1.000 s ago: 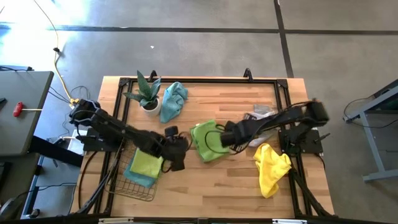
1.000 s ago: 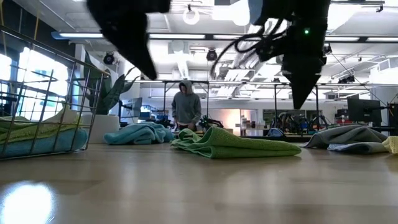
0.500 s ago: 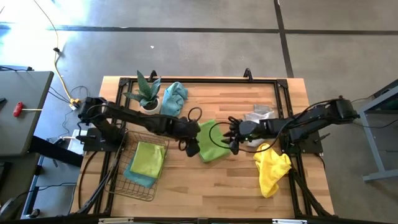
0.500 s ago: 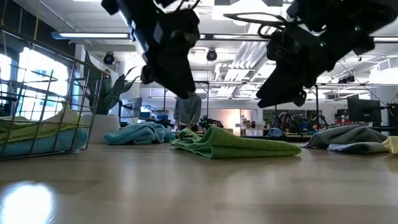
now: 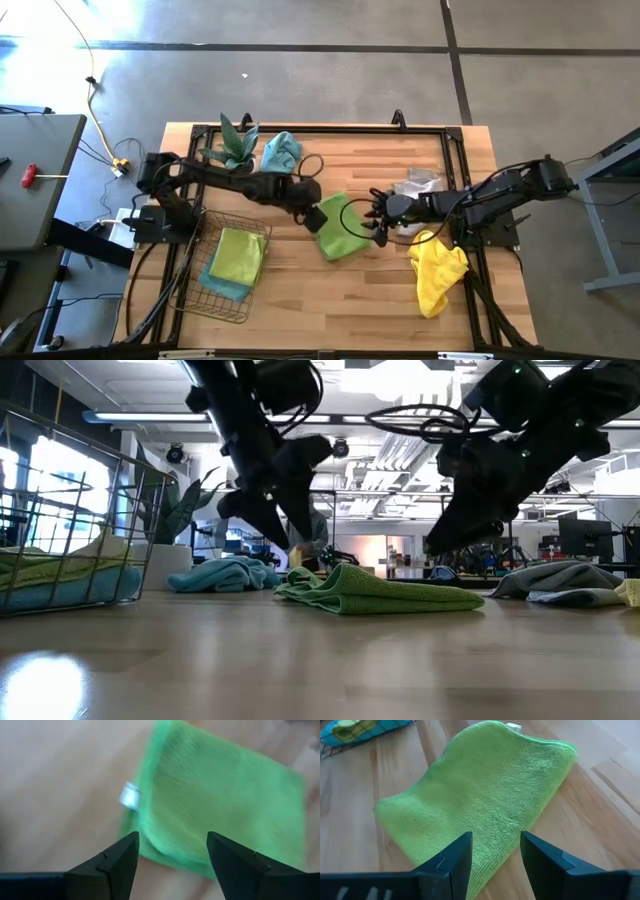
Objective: Fold microfiber towels
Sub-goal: Put the green microfiber towel into the wire basket
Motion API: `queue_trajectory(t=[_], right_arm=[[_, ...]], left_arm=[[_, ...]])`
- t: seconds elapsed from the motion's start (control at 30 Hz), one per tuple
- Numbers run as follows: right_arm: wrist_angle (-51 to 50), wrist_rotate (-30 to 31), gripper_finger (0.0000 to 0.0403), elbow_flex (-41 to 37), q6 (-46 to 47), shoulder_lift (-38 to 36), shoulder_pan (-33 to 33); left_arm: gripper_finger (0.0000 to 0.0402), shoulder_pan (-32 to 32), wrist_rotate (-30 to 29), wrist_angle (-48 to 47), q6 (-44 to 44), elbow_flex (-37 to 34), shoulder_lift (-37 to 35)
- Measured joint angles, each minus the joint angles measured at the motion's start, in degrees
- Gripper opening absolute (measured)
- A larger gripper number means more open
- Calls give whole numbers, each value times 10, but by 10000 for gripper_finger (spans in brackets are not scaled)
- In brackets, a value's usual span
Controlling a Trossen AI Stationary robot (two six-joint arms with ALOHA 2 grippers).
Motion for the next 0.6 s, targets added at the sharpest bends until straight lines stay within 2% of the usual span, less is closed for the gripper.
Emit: queue_trajectory(t=[0.13, 0.2, 0.37, 0.5, 0.6], right_arm=[[9, 0, 158, 0, 4, 1, 0], [11, 0, 158, 0, 9, 1, 0], [17, -7, 158, 0, 135, 1, 3], [35, -42, 158, 0, 199, 4, 35], [57, -36, 158, 0, 201, 9, 68]], left_arm=[[227, 29, -6, 24, 53, 0, 8], [227, 44, 22, 42, 87, 0, 16], [227, 77, 93, 100, 104, 0, 61], [227, 84, 103, 113, 140, 0, 84], [227, 84, 103, 112, 187, -1, 92]])
